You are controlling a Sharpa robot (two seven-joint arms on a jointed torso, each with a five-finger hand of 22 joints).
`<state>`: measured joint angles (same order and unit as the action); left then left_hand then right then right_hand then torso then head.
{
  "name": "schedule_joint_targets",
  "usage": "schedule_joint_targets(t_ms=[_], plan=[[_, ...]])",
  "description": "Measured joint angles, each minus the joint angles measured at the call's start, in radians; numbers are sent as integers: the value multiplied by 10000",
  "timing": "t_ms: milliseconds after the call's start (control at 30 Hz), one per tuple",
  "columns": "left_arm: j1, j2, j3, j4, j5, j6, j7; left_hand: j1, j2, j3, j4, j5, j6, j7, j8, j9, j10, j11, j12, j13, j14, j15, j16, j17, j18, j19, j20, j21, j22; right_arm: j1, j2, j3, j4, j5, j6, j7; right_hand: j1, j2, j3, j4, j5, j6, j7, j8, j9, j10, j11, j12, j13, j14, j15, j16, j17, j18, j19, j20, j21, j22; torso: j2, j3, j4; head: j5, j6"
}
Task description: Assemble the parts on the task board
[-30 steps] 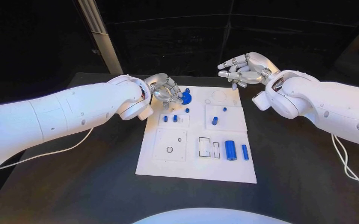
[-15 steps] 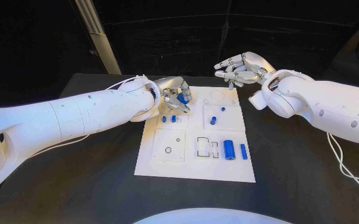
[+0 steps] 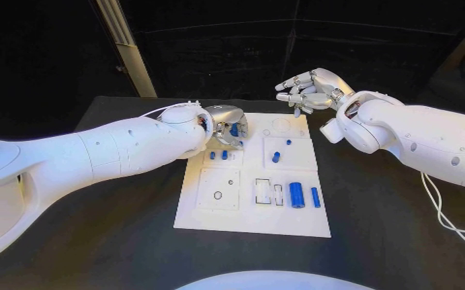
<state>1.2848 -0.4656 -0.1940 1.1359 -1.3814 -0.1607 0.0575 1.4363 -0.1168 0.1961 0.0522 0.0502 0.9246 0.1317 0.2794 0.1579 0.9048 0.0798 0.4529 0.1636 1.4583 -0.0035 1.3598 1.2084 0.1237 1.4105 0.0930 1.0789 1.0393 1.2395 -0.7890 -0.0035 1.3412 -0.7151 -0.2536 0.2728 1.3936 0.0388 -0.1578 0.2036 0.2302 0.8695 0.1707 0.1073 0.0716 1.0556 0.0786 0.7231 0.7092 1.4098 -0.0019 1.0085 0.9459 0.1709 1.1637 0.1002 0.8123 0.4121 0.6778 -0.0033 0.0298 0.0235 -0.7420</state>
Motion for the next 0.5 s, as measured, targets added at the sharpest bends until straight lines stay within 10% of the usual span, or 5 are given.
schedule_joint_targets(t_ms=[500], plan=[[-55, 386, 5, -506, -433, 466, -45, 165, 165, 810, -106, 0, 503, -25, -300, -282, 676, -4, -602, -503, -1, 0, 103, -69, 1, 70, 2, 390, 464, 0, 32, 0, -8, -3, 9, 4, 39, 39, 0, 0, 49, 0, 0, 50, 0, 1, 0, 38, -7, 0, 0, 0, 15, 0, 0, 0, 0, -8, -5, 0, 9, -19, -11]])
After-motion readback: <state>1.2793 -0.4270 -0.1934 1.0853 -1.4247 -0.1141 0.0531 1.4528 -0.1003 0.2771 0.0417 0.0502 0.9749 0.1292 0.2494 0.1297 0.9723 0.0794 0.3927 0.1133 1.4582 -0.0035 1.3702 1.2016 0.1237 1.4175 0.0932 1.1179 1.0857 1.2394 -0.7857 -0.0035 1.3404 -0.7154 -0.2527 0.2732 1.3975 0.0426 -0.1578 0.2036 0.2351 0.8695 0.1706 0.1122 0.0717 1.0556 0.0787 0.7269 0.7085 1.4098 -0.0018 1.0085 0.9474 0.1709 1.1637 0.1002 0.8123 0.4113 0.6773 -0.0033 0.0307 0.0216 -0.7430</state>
